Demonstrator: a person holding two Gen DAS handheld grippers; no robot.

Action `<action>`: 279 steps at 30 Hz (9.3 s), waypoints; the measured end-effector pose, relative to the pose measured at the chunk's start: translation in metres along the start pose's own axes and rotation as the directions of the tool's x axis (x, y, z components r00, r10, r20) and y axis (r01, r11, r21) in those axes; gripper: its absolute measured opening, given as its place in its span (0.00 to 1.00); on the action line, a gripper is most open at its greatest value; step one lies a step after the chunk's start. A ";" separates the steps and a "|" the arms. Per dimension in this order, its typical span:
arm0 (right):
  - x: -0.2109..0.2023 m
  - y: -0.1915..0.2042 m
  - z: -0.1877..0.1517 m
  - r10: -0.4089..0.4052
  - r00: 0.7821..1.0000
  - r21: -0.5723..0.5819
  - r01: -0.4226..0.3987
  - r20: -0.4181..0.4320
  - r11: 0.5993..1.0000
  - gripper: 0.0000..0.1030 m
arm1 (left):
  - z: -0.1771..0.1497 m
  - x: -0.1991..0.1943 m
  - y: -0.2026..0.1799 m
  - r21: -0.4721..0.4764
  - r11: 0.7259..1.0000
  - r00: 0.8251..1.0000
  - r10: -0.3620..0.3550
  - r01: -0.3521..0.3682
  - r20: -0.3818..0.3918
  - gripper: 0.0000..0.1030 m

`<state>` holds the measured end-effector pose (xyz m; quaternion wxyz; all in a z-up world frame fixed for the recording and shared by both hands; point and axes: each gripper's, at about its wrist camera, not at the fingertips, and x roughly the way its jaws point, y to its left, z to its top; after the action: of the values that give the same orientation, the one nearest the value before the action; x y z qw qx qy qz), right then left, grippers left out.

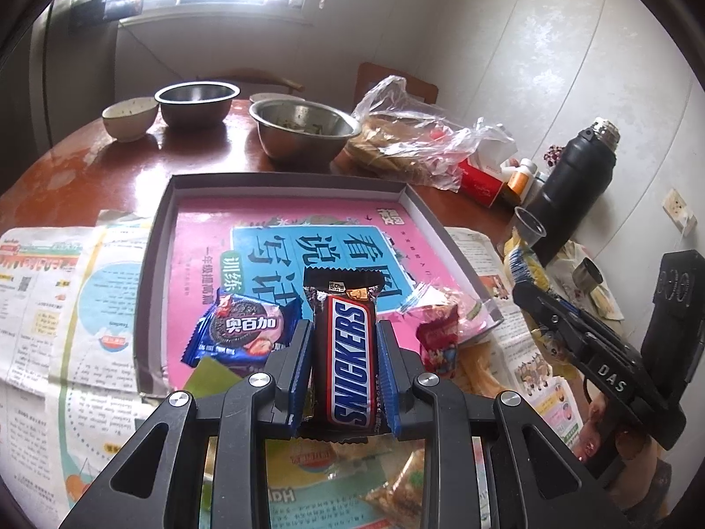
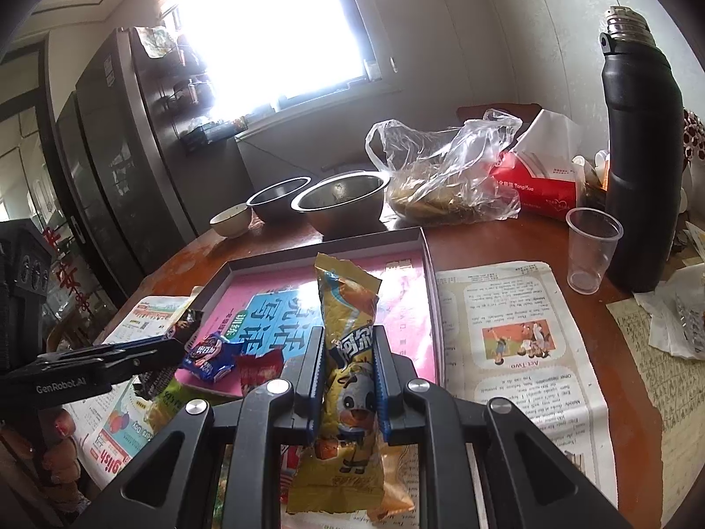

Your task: Organize snacks

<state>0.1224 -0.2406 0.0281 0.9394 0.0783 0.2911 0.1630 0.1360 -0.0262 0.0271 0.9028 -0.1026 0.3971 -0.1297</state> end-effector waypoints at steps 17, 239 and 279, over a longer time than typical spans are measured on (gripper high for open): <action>0.018 -0.019 0.008 -0.026 1.000 0.041 0.026 -0.009 0.999 0.19 | 0.016 0.046 -0.011 0.012 1.000 0.999 -0.016 0.016 -0.039 0.28; 0.006 0.047 -0.050 -0.004 0.988 -0.103 -0.012 -0.154 0.995 0.57 | -0.060 -0.026 0.059 -0.009 0.983 0.977 0.182 -0.184 -0.109 0.65; 0.046 0.045 -0.077 0.008 0.980 -0.110 -0.030 -0.199 0.994 0.24 | -0.069 0.005 0.057 0.043 0.982 0.975 0.190 -0.187 -0.118 0.35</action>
<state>0.1023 -0.1781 -0.0481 0.9071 0.0116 0.3728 0.1950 0.0962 0.0206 -0.0387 0.8866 -0.0423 0.4572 -0.0556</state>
